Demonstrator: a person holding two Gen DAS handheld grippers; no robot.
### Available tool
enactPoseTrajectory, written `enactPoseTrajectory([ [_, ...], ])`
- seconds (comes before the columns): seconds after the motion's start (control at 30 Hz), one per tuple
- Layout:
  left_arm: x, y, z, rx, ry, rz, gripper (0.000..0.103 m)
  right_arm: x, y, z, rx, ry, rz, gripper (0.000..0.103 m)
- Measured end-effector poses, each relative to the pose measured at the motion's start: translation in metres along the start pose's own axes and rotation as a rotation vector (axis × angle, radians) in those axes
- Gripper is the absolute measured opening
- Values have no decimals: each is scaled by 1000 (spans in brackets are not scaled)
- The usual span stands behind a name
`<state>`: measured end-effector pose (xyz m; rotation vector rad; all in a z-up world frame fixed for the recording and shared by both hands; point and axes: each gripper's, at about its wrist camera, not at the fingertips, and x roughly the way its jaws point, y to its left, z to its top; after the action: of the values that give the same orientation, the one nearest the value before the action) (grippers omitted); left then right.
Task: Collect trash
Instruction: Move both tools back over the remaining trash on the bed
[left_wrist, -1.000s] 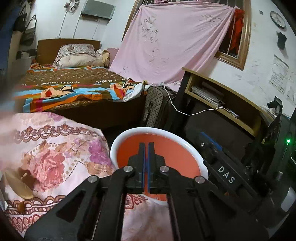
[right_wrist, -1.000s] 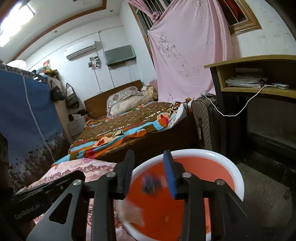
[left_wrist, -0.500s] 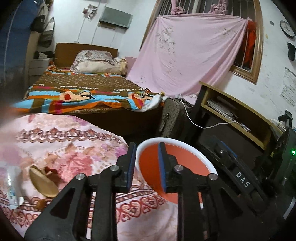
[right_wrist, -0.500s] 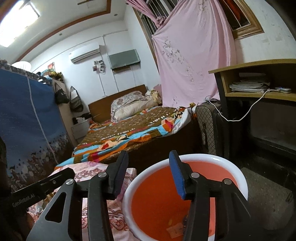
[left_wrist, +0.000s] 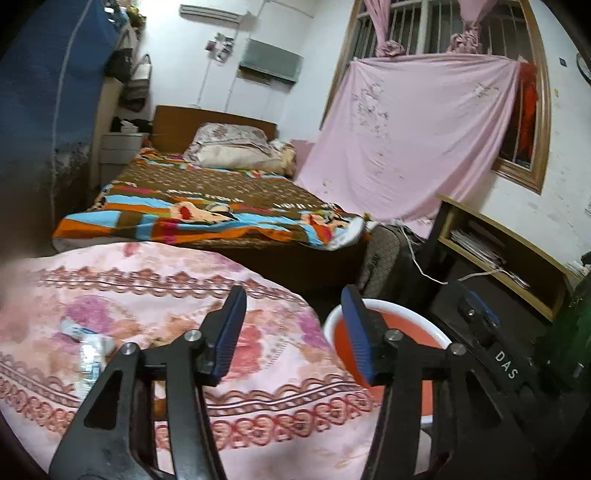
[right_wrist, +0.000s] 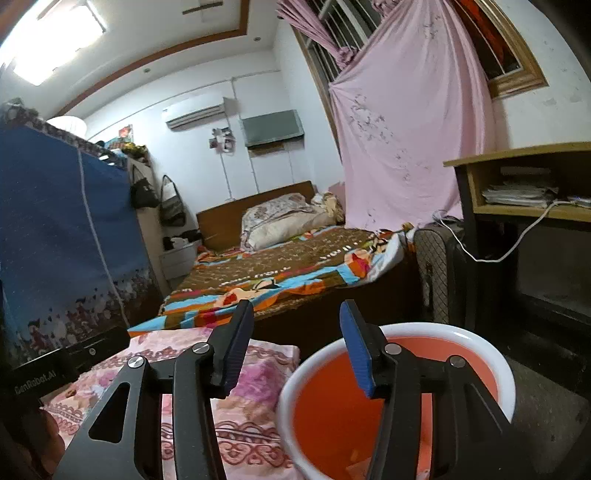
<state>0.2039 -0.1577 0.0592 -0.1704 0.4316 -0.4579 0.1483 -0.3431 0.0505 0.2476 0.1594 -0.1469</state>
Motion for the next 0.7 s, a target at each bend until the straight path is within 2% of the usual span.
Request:
enactPoseTrajectory([
  [0.1,-11,11,0,-7,-32,49,47,0,7,0,-14,-11,19,53],
  [0.17,-18,18,1,-11,-55,78,56,-1,12,0,-21,-22,35,63],
  [0.33,-36,34,0,-26,-125,151,77,-7,23,1,-38,-62,73,75],
  [0.4,-43,40,-2,-32,-149,175,90,-9,28,0,-46,-81,88,82],
  [0.5,-54,49,-5,-51,-205,206,91,-13,35,1,-55,-107,113,92],
  [0.57,-61,55,-7,-60,-225,221,92,-16,40,0,-62,-125,131,103],
  [0.7,-77,65,-11,-38,-267,272,92,-23,52,-2,-88,-174,174,103],
])
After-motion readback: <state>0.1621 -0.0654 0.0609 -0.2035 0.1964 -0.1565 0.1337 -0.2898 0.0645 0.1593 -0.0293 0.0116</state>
